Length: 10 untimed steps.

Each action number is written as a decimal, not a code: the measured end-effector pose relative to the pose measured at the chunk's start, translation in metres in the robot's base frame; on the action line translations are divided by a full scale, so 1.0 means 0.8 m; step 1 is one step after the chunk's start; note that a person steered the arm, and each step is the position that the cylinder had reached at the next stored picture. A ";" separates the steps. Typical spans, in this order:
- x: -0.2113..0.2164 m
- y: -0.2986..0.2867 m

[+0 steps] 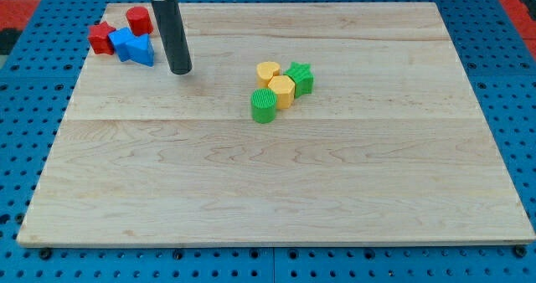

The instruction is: Push the green star and yellow hexagon upwards

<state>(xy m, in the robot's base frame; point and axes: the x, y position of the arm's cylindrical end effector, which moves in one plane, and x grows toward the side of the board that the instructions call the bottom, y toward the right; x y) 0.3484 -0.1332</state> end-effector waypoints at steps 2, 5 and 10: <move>0.029 0.016; 0.148 0.159; -0.029 0.230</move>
<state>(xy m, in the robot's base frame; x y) 0.3255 0.0509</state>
